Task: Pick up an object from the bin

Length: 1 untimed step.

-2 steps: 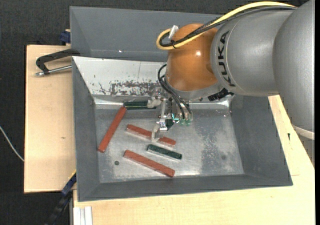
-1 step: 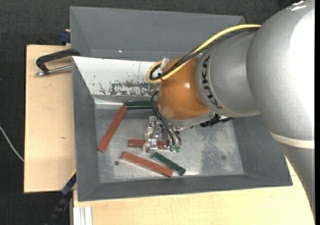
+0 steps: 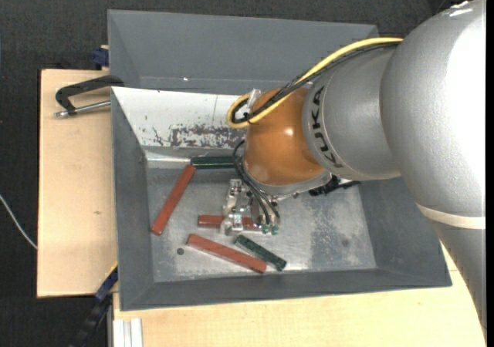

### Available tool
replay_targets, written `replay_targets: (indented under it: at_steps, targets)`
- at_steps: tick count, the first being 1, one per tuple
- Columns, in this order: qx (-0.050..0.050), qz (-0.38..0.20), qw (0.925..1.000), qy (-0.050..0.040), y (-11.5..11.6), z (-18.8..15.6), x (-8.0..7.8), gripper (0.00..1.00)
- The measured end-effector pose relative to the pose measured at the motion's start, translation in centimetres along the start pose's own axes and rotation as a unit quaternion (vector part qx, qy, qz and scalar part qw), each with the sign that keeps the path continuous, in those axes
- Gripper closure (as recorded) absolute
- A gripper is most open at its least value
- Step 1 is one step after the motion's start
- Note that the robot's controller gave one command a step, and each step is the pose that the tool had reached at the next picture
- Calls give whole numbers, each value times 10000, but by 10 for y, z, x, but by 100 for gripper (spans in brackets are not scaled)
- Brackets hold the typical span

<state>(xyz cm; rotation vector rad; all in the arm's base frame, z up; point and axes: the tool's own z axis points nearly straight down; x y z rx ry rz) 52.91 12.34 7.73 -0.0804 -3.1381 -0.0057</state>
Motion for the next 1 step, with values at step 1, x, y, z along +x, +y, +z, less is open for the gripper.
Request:
replay_targets:
  at_steps: [1]
  targets:
    - [-9,-11,10000,-86,14,-179,-29,100]
